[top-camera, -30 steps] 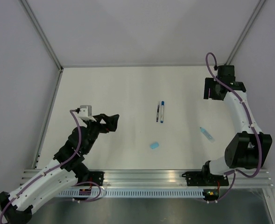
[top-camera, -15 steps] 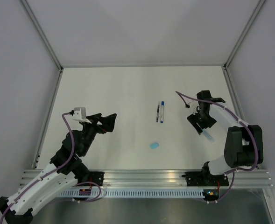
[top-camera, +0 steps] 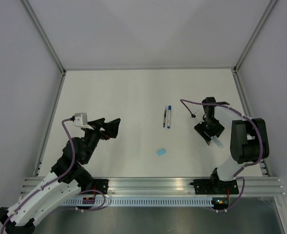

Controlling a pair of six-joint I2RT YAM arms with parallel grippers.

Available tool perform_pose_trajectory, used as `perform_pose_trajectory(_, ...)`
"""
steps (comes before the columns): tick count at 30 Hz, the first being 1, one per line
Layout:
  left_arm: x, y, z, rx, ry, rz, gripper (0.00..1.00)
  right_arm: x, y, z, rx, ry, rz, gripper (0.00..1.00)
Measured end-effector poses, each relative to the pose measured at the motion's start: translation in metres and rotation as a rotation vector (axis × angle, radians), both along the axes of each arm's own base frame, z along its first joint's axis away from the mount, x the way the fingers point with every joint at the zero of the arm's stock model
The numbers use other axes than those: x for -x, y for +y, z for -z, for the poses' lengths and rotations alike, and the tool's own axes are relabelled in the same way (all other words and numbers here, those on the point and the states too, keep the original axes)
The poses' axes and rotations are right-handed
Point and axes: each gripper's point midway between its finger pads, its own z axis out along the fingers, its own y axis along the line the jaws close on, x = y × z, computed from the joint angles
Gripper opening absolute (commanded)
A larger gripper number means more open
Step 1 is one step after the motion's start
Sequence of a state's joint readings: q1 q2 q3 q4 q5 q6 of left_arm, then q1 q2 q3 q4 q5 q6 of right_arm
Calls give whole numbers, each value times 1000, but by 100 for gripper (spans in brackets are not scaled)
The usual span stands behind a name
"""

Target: Insert the pens into the pen caps

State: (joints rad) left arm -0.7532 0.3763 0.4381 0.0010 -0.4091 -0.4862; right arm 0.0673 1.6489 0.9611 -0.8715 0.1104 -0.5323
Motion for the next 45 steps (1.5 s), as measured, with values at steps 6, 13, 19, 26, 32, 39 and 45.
perform_pose_trajectory(6, 0, 0, 0, -1, 1, 0, 100, -1, 0, 5, 3, 26, -7, 70)
perform_pose_trajectory(13, 0, 0, 0, -1, 1, 0, 100, 0, -1, 12, 6, 99, -13, 65)
perform_pose_trajectory(19, 0, 0, 0, 0, 1, 0, 100, 4, -11, 13, 35, 144, 1, 32)
perform_pose_trajectory(26, 0, 0, 0, 0, 0, 1, 100, 1, -12, 12, 54, 133, 19, 0)
perform_pose_trajectory(32, -2, -4, 7, -16, 16, 10, 100, -32, 25, 11, -26, 45, -5, 0)
perform_pose_trajectory(39, -4, -10, 15, -34, 35, 27, 100, -61, 73, 11, -96, -21, 27, 0)
perform_pose_trajectory(45, -5, -11, 18, -42, 43, 27, 100, -88, 89, 9, -48, -72, 127, 7)
